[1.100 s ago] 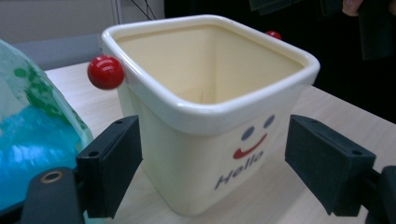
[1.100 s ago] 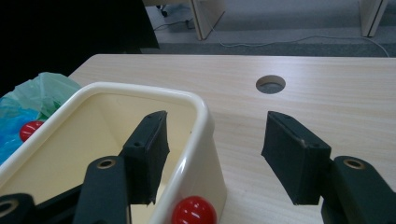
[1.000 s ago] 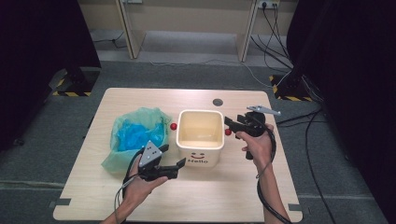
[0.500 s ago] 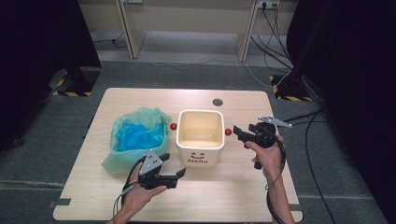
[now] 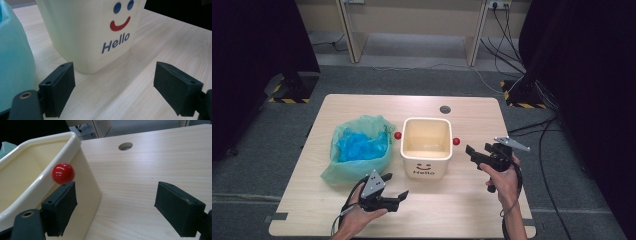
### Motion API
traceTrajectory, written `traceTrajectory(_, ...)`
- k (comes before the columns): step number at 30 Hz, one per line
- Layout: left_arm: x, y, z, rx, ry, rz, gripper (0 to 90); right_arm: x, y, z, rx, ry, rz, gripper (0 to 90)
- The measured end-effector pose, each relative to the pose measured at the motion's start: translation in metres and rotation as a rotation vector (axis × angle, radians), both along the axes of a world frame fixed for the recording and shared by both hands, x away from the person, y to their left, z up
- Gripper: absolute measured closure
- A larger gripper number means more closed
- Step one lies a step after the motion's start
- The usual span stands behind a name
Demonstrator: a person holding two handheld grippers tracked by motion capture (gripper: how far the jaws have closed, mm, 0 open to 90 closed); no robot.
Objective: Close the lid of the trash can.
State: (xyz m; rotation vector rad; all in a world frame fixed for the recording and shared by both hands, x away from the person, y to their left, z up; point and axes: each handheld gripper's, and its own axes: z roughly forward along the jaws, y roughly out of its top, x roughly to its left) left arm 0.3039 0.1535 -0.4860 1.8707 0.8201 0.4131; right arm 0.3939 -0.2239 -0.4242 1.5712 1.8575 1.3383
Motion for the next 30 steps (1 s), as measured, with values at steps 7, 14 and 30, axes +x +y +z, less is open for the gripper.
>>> traceTrajectory(7, -0.001, 0.000, -0.010, 0.025, 0.011, -0.008, 16.7, -0.007, 0.000, -0.004, -0.010, 0.007, -0.002, 17.4)
traceTrajectory(14, 0.001, 0.000, -0.017, 0.071, 0.031, -0.004, 16.8, -0.014, 0.001, -0.010, -0.028, 0.009, 0.020, 17.1)
traceTrajectory(30, 0.004, 0.002, -0.025, 0.145, 0.104, -0.017, 16.4, -0.021, 0.013, -0.024, -0.044, 0.036, 0.058, 16.7)
